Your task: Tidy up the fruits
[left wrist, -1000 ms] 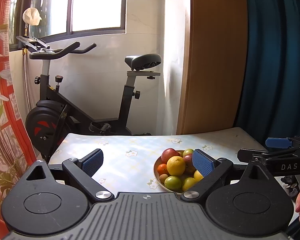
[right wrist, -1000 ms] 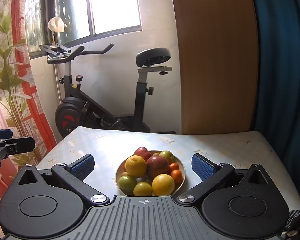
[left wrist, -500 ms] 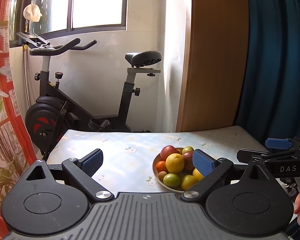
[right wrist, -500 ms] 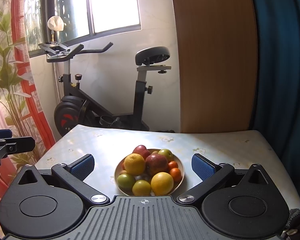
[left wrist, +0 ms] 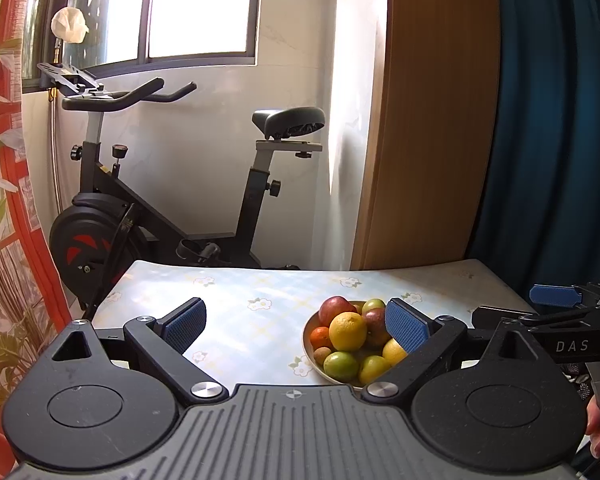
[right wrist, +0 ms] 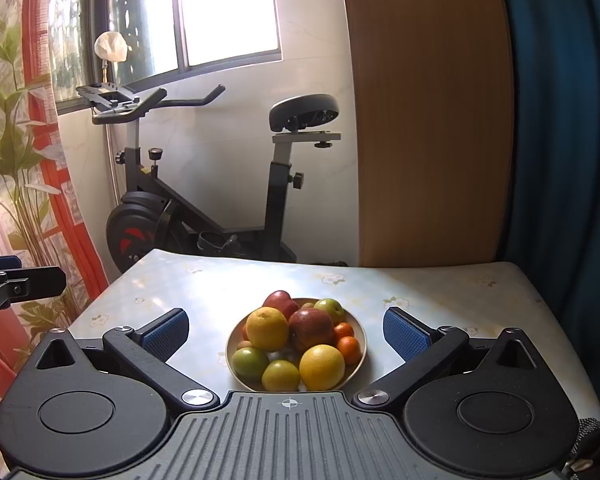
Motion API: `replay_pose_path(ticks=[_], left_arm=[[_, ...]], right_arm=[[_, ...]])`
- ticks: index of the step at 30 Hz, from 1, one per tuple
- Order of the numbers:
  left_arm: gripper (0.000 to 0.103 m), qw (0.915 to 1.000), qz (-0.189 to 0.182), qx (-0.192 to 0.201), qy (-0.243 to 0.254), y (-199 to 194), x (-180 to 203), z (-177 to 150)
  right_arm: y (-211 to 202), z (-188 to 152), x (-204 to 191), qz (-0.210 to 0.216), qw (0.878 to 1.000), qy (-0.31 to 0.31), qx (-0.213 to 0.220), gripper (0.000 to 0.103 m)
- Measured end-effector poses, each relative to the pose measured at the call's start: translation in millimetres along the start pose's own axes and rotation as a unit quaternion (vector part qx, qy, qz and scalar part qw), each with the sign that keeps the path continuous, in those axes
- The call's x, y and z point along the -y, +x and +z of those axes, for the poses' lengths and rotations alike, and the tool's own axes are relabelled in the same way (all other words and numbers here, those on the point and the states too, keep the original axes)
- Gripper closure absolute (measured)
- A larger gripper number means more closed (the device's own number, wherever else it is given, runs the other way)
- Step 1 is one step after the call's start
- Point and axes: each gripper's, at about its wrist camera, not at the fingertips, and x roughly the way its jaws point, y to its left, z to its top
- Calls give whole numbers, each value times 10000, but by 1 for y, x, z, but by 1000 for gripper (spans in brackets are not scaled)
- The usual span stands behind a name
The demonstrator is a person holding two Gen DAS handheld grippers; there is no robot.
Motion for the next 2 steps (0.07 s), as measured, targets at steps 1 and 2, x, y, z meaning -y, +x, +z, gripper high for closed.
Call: replay_pose_path(ticks=[1,2], left_arm=[[5,10000,-2,3,-4,0,0,0],[5,10000,-5,-2,-8,0,0,0]], right_arm=[[0,0,0,2,10000,0,2,0],[0,0,0,3,10000,0,3,0]])
